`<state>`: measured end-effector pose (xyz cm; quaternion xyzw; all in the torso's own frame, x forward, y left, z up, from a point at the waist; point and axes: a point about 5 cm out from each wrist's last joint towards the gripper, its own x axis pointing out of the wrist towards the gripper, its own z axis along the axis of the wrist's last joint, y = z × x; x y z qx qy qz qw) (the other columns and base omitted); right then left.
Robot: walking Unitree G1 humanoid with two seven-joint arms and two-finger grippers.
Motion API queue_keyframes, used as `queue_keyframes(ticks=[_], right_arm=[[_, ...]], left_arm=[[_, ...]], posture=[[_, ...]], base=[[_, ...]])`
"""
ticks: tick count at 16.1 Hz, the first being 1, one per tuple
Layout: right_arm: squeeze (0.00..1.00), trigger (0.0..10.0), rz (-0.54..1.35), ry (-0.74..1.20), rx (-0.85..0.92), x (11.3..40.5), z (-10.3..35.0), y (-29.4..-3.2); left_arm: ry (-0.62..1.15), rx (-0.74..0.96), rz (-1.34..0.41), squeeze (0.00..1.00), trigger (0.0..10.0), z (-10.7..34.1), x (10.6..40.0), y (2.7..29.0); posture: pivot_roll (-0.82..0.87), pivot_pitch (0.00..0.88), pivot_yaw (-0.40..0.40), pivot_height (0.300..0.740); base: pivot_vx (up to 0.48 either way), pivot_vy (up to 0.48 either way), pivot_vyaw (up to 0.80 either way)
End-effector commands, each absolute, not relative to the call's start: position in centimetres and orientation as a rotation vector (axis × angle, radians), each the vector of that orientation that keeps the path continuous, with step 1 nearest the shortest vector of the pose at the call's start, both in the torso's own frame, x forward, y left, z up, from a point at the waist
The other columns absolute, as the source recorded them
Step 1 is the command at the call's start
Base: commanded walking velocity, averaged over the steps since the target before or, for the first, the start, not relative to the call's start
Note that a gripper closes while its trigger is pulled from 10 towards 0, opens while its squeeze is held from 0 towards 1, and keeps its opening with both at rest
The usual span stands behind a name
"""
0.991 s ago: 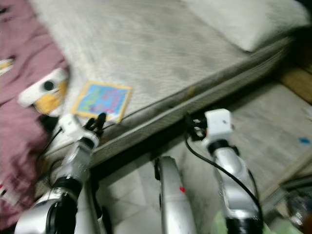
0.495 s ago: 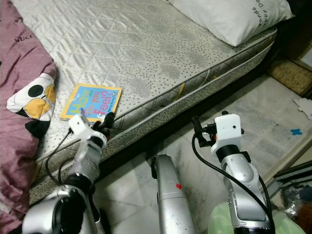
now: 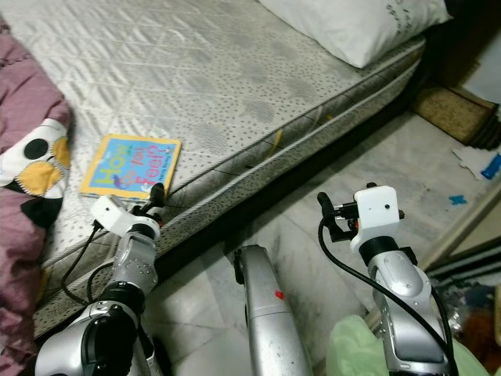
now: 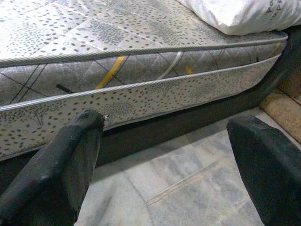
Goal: Clean up the room
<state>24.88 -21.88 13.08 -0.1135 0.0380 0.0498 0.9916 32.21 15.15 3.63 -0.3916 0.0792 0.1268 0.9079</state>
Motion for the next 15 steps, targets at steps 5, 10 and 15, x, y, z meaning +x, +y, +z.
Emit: queue_keyframes(ticks=[5,10,15], right_arm=[[0.0,10.0,0.104,0.071,-0.242,24.4,14.0,-22.3],[0.0,10.0,0.091,0.068,-0.261,23.7,14.7,-22.6],[0.0,10.0,0.08,0.082,-0.275,23.3,14.7,-23.1]], left_arm=[[0.27,-0.9,0.264,0.0,10.0,2.4,32.1,16.5],[0.231,-0.938,0.117,0.0,10.0,3.9,33.4,16.6],[0.144,-0.943,-0.042,0.0,0.0,6.2,34.8,15.7]], posture=[[-0.33,0.25,-0.057,0.54],[-0.4,0.252,-0.052,0.54],[-0.4,0.243,-0.053,0.54]], base=[[0.0,0.0,0.0],[0.0,0.0,0.0],[0.0,0.0,0.0]])
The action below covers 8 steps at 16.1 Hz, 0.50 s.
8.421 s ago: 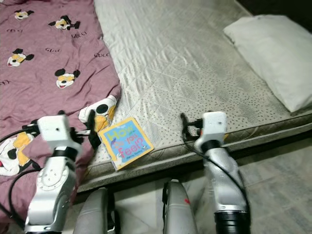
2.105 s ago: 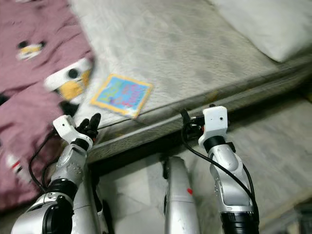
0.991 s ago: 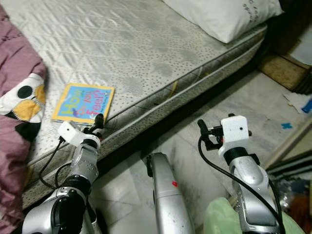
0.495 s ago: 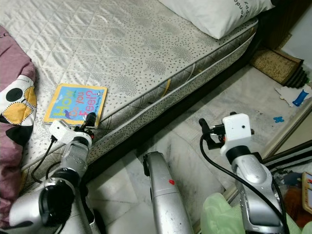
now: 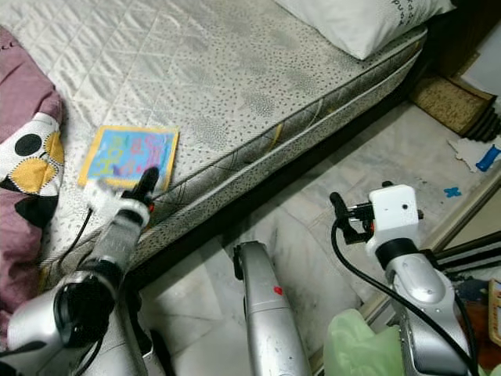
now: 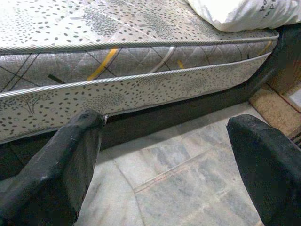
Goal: Clean up the room
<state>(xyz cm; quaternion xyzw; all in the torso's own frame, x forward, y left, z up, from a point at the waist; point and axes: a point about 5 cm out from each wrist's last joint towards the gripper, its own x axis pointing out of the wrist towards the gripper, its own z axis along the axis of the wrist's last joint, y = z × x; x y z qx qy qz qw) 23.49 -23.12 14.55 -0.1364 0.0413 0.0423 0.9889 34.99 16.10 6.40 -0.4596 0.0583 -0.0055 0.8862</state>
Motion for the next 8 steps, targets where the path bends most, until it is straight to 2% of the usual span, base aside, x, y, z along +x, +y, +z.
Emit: queue_keyframes(ticks=[1,8], right_arm=[[0.0,10.0,0.082,0.08,-0.272,23.38,14.72,-22.94],[0.0,10.0,0.082,0.08,-0.271,23.53,14.64,-23.02]], left_arm=[[0.144,-0.94,-0.045,0.0,0.0,6.16,34.85,15.69],[0.161,-0.939,-0.036,0.0,0.0,5.43,34.3,16.2]], posture=[[-0.4,0.242,-0.053,0.54],[-0.4,0.23,-0.048,0.54]], base=[[0.0,0.0,0.0],[0.0,0.0,0.0]])
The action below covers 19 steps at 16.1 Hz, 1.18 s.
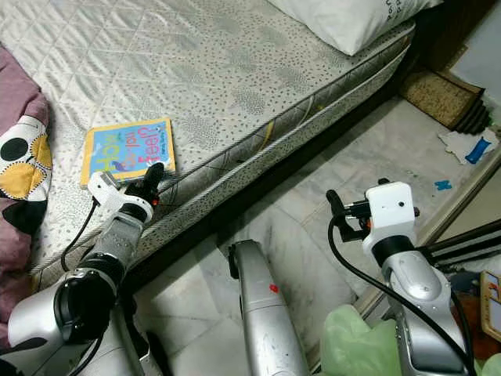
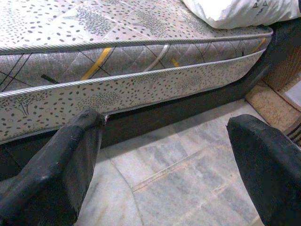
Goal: Clean up the room
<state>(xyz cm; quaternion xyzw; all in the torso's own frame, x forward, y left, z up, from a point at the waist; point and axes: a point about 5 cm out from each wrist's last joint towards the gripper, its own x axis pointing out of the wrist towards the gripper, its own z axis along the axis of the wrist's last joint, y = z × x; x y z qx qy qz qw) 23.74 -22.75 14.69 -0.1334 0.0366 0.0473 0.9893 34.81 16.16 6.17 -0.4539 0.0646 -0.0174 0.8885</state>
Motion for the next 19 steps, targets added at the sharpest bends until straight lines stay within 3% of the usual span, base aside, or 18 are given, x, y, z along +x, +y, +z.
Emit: queue_keyframes(ticks=[1,8,19], right_arm=[[0.0,10.0,0.083,0.08,-0.27,23.5,14.6,-23.0],[0.0,10.0,0.084,0.082,-0.272,23.6,14.6,-23.0],[0.0,10.0,0.09,0.08,-0.264,23.9,14.2,-22.7]], left_arm=[[0.161,-0.938,-0.034,0.0,0.0,5.4,34.3,16.2],[0.098,-1.039,-0.004,0.0,0.0,5.7,34.3,17.1],[0.098,-1.037,-0.016,0.0,0.0,5.3,34.0,17.3]], posture=[[-0.4,0.229,-0.048,0.54],[-0.4,0.229,-0.049,0.54],[-0.38,0.218,-0.045,0.54]], base=[[0.0,0.0,0.0],[0.0,0.0,0.0],[0.0,0.0,0.0]])
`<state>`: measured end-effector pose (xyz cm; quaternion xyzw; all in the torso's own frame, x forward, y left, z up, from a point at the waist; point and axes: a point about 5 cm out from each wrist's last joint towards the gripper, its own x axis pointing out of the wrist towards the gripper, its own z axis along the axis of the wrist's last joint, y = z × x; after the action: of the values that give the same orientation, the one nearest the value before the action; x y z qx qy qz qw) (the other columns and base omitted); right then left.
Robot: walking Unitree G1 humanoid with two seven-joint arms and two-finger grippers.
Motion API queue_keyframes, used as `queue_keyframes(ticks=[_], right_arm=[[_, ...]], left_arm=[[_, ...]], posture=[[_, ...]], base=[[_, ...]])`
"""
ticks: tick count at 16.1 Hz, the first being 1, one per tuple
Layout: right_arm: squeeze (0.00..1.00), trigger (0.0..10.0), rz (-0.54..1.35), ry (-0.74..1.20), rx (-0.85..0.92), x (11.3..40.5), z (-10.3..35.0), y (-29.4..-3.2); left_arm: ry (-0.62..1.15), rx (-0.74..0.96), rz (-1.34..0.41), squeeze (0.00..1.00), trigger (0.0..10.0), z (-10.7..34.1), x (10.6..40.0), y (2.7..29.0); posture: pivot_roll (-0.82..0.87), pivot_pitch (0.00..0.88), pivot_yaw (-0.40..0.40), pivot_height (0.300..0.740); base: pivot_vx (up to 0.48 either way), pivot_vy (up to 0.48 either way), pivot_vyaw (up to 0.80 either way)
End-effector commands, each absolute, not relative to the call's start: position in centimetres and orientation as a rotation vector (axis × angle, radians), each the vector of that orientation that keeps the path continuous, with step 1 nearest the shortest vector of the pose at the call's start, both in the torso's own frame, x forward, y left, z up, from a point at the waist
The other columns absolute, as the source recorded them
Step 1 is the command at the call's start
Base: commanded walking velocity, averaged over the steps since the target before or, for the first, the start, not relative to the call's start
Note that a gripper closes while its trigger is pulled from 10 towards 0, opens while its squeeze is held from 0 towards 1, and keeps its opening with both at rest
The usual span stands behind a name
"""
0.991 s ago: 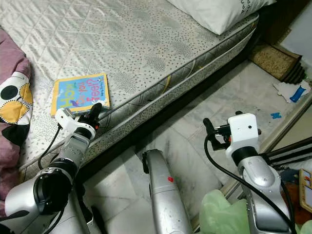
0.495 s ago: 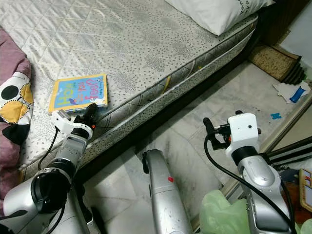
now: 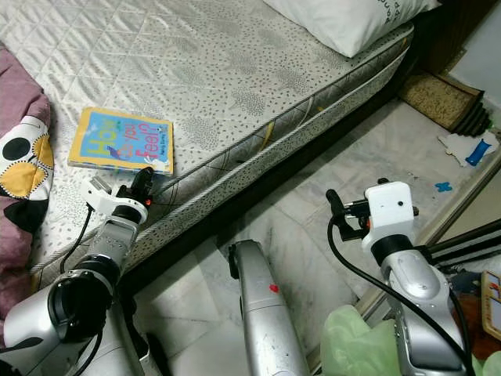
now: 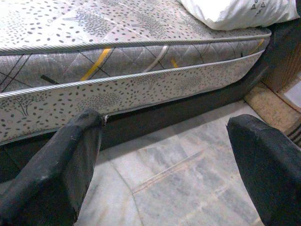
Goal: Clean up the room
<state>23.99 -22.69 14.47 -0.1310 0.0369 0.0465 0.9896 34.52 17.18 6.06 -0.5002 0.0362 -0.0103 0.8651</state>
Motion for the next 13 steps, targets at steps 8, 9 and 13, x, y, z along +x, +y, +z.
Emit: queue_keyframes(ticks=[8,9,13], right_arm=[[0.0,10.0,0.097,0.027,-0.148,26.5,13.0,-19.6],[0.0,10.0,0.096,0.014,-0.119,27.0,12.9,-18.9],[0.0,10.0,0.077,-0.013,-0.01,29.0,12.1,-16.7]], left_arm=[[-0.029,-0.572,-0.151,0.0,0.0,8.3,34.9,17.6],[-0.095,-0.47,-0.148,0.0,0.0,9.6,35.1,18.3],[-0.215,-0.148,-0.161,0.0,0.0,12.6,35.1,20.0]], posture=[[-0.2,0.143,0.02,0.54],[-0.16,0.121,0.041,0.54],[-0.07,0.049,0.093,0.54]], base=[[0.0,0.0,0.0],[0.0,0.0,0.0],[0.0,0.0,0.0]])
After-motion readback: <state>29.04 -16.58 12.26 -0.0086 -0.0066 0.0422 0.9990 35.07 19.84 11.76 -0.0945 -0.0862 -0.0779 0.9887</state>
